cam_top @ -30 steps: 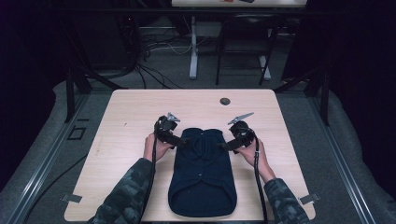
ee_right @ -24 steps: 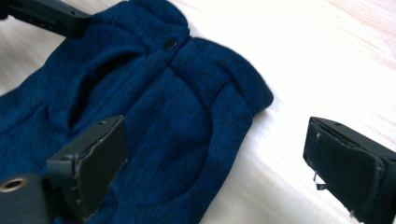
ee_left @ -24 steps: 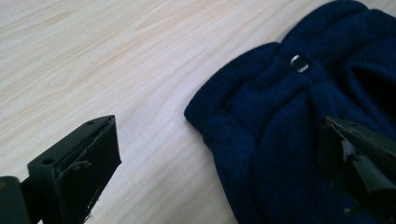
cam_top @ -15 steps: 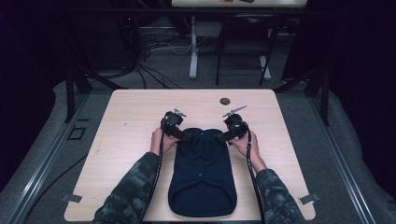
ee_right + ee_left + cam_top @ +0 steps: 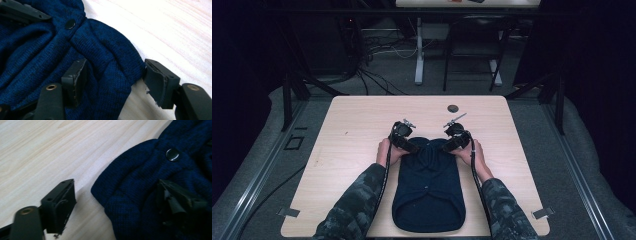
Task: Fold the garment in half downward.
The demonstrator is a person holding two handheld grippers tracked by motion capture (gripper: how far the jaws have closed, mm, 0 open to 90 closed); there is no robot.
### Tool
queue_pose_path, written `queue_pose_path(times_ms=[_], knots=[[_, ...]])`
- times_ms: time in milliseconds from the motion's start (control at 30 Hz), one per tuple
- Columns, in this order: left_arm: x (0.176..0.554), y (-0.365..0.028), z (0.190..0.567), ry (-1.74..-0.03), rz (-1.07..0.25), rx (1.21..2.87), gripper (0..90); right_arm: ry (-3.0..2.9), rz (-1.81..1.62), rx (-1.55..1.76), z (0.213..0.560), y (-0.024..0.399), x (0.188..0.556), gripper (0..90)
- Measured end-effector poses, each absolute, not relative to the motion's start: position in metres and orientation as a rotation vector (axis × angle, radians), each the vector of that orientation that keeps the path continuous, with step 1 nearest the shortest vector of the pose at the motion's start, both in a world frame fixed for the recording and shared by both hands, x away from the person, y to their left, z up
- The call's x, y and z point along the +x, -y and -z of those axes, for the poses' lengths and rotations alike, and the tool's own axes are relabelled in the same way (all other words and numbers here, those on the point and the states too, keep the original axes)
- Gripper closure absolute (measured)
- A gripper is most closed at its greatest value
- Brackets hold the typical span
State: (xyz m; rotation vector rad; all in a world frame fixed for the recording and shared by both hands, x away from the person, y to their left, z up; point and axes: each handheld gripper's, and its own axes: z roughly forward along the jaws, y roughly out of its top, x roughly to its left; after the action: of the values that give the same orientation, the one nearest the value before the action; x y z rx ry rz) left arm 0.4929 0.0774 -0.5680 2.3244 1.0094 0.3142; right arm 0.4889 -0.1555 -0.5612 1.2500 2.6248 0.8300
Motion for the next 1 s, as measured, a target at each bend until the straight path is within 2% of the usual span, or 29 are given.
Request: queue_pose_path(times_ms=[67,100,233,267,400,533,700,767,1000], knots=[[0.492,-0.08,0.569,-1.006,-0.267,2.3,22.2,-2.64,-0.818,1.246,0.56,0.156,0.489,37.7],[0.492,-0.08,0.57,-1.006,-0.272,2.296,26.0,-2.648,-0.817,1.232,0.56,0.155,0.489,41.2],[0.491,-0.079,0.568,-0.98,-0.255,2.308,31.0,-2.667,-0.816,1.216,0.559,0.154,0.488,47.2],[0.491,-0.079,0.568,-0.975,-0.253,2.312,33.9,-2.668,-0.834,1.215,0.56,0.154,0.487,51.3],[0.49,-0.078,0.567,-0.963,-0.24,2.312,37.3,-2.664,-0.857,1.213,0.56,0.152,0.486,56.8],[0.488,-0.076,0.566,-0.937,-0.223,2.324,50.7,-2.68,-0.835,1.195,0.559,0.151,0.485,59.8],[0.486,-0.075,0.566,-0.92,-0.204,2.318,58.3,-2.675,-0.827,1.201,0.559,0.149,0.483,64.4],[0.485,-0.075,0.566,-0.904,-0.187,2.319,64.8,-2.671,-0.843,1.209,0.56,0.149,0.483,67.0],[0.482,-0.072,0.564,-0.875,-0.223,2.341,68.5,-2.644,-0.889,1.187,0.562,0.152,0.477,71.8]])
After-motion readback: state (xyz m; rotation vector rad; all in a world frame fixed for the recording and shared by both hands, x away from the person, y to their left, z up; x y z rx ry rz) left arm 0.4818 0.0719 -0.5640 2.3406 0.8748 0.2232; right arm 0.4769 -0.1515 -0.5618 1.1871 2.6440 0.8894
